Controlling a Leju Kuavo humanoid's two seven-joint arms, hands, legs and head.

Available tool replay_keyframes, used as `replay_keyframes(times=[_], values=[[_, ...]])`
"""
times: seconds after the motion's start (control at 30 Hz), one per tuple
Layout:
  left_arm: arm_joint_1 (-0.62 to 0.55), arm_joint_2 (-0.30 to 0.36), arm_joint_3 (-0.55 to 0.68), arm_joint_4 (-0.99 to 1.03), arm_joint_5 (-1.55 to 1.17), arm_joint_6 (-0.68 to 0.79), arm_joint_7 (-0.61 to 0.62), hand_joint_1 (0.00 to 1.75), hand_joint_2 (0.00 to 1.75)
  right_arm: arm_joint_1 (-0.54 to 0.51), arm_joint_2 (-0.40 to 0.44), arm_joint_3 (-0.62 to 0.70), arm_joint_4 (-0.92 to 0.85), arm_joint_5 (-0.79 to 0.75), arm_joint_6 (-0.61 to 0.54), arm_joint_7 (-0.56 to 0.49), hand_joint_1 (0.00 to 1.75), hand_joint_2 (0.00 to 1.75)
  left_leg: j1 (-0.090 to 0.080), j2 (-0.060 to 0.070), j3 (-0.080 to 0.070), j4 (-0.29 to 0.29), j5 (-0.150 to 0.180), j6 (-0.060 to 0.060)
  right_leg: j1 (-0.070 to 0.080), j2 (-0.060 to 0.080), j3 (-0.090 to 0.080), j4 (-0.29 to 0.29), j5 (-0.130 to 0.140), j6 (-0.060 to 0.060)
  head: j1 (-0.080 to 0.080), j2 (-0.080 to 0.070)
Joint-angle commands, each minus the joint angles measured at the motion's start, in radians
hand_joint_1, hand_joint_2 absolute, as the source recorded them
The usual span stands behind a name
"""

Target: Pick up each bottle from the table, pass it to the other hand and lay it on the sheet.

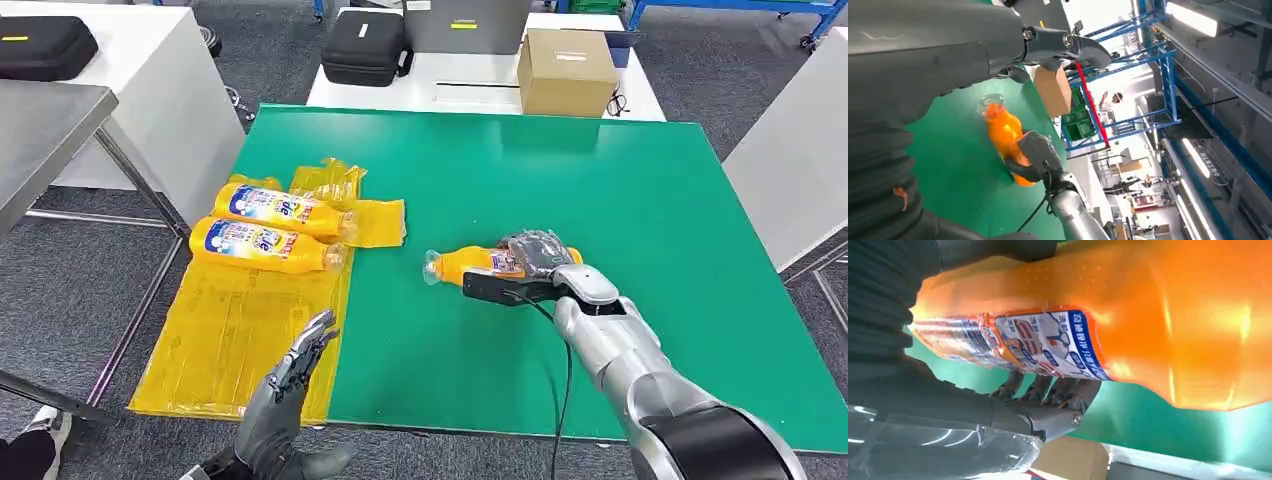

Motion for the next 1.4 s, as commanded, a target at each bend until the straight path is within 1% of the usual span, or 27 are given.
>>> replay_keyframes(times=[0.03,0.3,0.33,0.4,0.43,0.47,0.57,0.7,0.73,0.77,0.8,0.83,0.87,0.9,0.97,1.03,1.07,1.17,1.27,1.3,1.4], values=[[-0.004,0.003,0.030,0.016,-0.003,-0.005,-0.016,0.00,1.75,-0.021,-0.005,-0.044,0.002,-0.005,0.007,-0.009,1.75,1.75,0.000,0.000,0.001,0.000,-0.001,-0.001,0.000,0.000,0.001,0.000,-0.001,-0.001,0.000,0.000],[-0.004,0.003,0.030,0.016,-0.003,-0.005,-0.016,0.00,1.75,-0.021,-0.005,-0.044,0.002,-0.005,0.007,-0.009,1.75,1.75,0.000,0.000,0.002,0.000,-0.001,-0.001,0.000,0.001,0.002,0.000,-0.001,-0.001,0.000,0.000],[-0.005,0.004,0.030,0.018,-0.006,-0.008,-0.017,0.00,1.75,-0.015,-0.004,-0.063,-0.010,-0.030,-0.013,-0.034,1.75,1.75,0.000,0.000,0.002,0.000,-0.001,-0.001,0.000,0.001,0.001,0.000,-0.001,-0.001,0.000,0.000],[-0.011,0.001,0.029,0.026,-0.012,-0.015,-0.020,0.00,1.75,0.007,-0.016,-0.110,-0.055,-0.094,-0.030,-0.087,1.75,1.75,0.000,0.000,0.002,0.000,-0.001,-0.001,0.000,0.000,0.002,0.000,-0.001,-0.001,0.000,0.000],[-0.016,-0.002,0.030,0.031,-0.020,-0.018,-0.023,0.00,1.75,0.040,-0.025,-0.152,-0.120,-0.159,-0.011,-0.140,1.75,1.75,0.001,-0.001,0.002,0.000,-0.002,-0.002,0.001,0.000,0.003,0.000,-0.002,-0.002,0.000,0.000],[-0.020,-0.004,0.031,0.034,-0.020,-0.020,-0.023,0.00,1.75,0.061,-0.034,-0.169,-0.159,-0.188,0.000,-0.160,1.75,1.75,0.001,-0.002,0.002,0.000,-0.001,-0.001,0.001,-0.001,0.002,0.000,-0.001,-0.001,0.000,0.000],[-0.021,-0.012,0.050,0.028,-0.012,-0.018,-0.023,0.00,1.75,0.120,-0.061,-0.214,-0.282,-0.260,0.042,-0.198,1.75,1.75,0.001,-0.003,0.002,0.000,-0.001,-0.001,0.001,-0.003,0.003,-0.001,-0.002,-0.001,0.000,0.000],[-0.024,-0.021,0.075,0.010,0.012,-0.026,-0.023,0.00,1.75,0.180,-0.079,-0.263,-0.394,-0.326,0.079,-0.230,1.75,1.75,0.001,-0.003,0.001,0.000,-0.001,-0.001,0.000,-0.003,0.002,-0.001,-0.001,-0.001,0.000,0.000],[-0.026,-0.025,0.079,0.005,0.008,-0.013,-0.023,0.00,1.75,0.194,-0.082,-0.270,-0.416,-0.335,0.088,-0.233,1.73,1.75,0.001,-0.004,0.002,0.000,-0.001,-0.001,0.001,-0.003,0.004,0.000,-0.002,-0.001,0.000,0.000],[-0.050,-0.007,0.103,-0.021,0.042,0.105,-0.023,0.00,1.75,0.272,-0.095,-0.312,-0.515,-0.369,0.095,-0.202,1.75,1.75,0.001,-0.003,0.001,0.000,-0.001,-0.001,0.000,-0.003,0.002,0.000,-0.002,-0.001,0.000,0.000],[-0.062,0.007,0.122,-0.011,0.066,0.110,-0.023,0.00,1.75,0.311,-0.104,-0.327,-0.566,-0.376,0.103,-0.199,1.75,1.75,0.001,-0.005,0.000,0.000,0.000,-0.001,0.000,-0.004,0.002,-0.001,-0.001,-0.001,0.000,0.000],[-0.077,0.015,0.164,-0.008,0.084,0.108,-0.023,0.00,1.75,0.357,-0.112,-0.348,-0.622,-0.383,0.106,-0.202,1.75,1.75,0.002,-0.008,0.002,0.000,-0.001,-0.002,0.001,-0.007,0.005,-0.001,-0.003,-0.002,0.000,0.000],[-0.087,0.018,0.197,-0.014,0.094,0.096,-0.023,0.00,1.75,0.389,-0.112,-0.367,-0.672,-0.395,0.124,-0.209,1.75,1.75,0.001,-0.008,0.002,-0.001,0.000,-0.001,0.001,-0.006,0.004,-0.002,-0.002,-0.002,0.000,0.000],[-0.091,0.016,0.212,-0.018,0.095,0.093,-0.023,0.00,1.75,0.400,-0.109,-0.375,-0.694,-0.396,0.128,-0.210,1.75,1.75,0.002,-0.010,0.003,-0.002,0.000,-0.002,0.002,-0.008,0.005,-0.003,-0.002,-0.002,0.000,0.000],[-0.104,0.006,0.264,-0.027,0.121,0.066,-0.023,0.00,1.75,0.424,-0.095,-0.386,-0.767,-0.399,0.157,-0.214,1.75,1.75,0.000,-0.006,0.000,-0.001,0.000,-0.001,0.000,-0.006,0.001,-0.001,-0.001,-0.001,0.000,0.000],[-0.110,0.000,0.301,-0.022,0.140,0.054,-0.023,0.00,1.75,0.441,-0.086,-0.383,-0.821,-0.394,0.168,-0.211,1.75,1.75,0.002,-0.005,0.002,0.001,-0.003,-0.003,0.002,-0.004,0.004,0.001,-0.003,-0.003,0.000,0.000],[-0.112,0.000,0.310,-0.021,0.141,0.052,-0.023,0.00,1.75,0.447,-0.084,-0.382,-0.838,-0.392,0.172,-0.207,1.75,1.75,0.000,-0.004,0.000,0.000,-0.001,-0.001,0.000,-0.004,0.000,0.001,-0.001,-0.001,0.000,0.000],[-0.112,0.000,0.310,-0.021,0.141,0.052,-0.023,0.00,1.75,0.447,-0.084,-0.382,-0.838,-0.392,0.172,-0.207,1.75,1.75,0.000,-0.002,0.001,0.000,-0.002,-0.002,0.001,-0.002,0.001,0.000,-0.001,-0.002,0.000,0.000],[-0.111,-0.006,0.316,-0.025,0.149,0.049,-0.023,0.00,1.75,0.457,-0.083,-0.380,-0.859,-0.387,0.172,-0.203,1.75,1.75,0.000,-0.003,0.000,0.000,0.000,-0.001,0.000,-0.002,0.000,0.000,-0.001,-0.001,0.000,0.000],[-0.118,-0.008,0.330,-0.019,0.161,0.042,-0.023,0.00,1.75,0.467,-0.081,-0.380,-0.877,-0.385,0.171,-0.202,1.75,1.75,0.001,-0.003,0.001,0.000,-0.002,-0.002,0.001,-0.002,0.002,0.000,-0.002,-0.002,0.000,0.000],[-0.165,-0.020,0.393,0.019,0.192,-0.004,-0.023,0.00,1.75,0.510,-0.080,-0.381,-0.942,-0.365,0.182,-0.168,1.73,1.75,0.000,-0.003,0.000,-0.001,0.000,-0.001,0.000,-0.003,0.000,0.000,-0.001,-0.001,0.000,0.000]])
